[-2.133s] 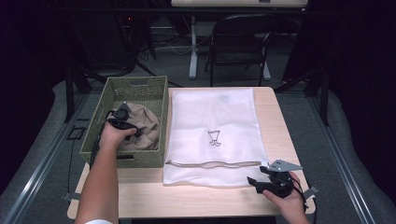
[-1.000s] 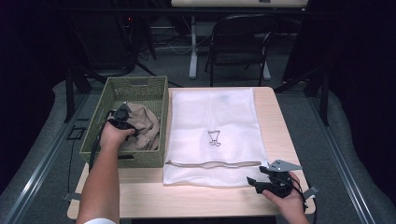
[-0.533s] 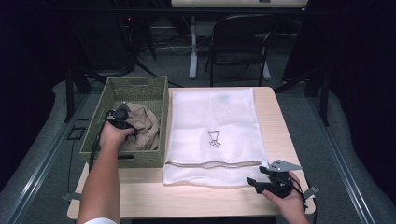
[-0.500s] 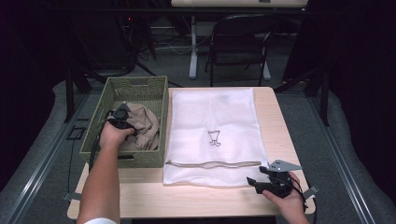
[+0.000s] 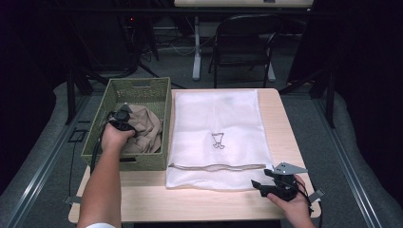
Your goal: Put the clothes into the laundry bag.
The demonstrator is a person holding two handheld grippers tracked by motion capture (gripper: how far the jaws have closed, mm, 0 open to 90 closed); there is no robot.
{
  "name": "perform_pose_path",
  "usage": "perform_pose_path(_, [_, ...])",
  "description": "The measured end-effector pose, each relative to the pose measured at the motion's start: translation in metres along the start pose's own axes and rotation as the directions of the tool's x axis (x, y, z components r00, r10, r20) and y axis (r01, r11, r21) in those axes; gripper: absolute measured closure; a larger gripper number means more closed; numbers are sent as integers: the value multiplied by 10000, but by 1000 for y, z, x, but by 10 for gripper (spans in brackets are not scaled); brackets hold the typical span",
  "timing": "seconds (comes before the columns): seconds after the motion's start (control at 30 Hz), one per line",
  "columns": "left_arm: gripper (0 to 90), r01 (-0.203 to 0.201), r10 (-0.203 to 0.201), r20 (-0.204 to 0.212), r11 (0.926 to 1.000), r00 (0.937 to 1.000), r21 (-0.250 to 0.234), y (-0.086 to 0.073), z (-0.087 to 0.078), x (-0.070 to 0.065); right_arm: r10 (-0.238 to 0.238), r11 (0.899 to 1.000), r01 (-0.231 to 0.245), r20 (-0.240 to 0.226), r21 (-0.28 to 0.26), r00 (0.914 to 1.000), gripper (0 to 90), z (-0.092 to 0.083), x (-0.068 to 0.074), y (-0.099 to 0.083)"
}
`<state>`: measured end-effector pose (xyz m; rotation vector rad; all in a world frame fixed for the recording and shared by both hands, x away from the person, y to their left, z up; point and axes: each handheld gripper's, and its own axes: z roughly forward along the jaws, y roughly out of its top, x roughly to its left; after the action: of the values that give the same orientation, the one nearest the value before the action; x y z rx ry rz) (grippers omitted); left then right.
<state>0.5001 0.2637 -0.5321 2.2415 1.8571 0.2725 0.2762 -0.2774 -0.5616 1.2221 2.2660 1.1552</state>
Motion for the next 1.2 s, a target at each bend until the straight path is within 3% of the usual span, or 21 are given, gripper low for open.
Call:
perform_pose_path(0.5, [639,348,-344,230,9993,9991,-169,1,-9,3,71,10000,-71,-25,-30,10000,290,0,-1,0])
perform_pose_path(1.2, [658,620,-575,476,9933,9972,-977,-1,-27,7,91,9999,-91,-49,43,9999,292,1,-2,0])
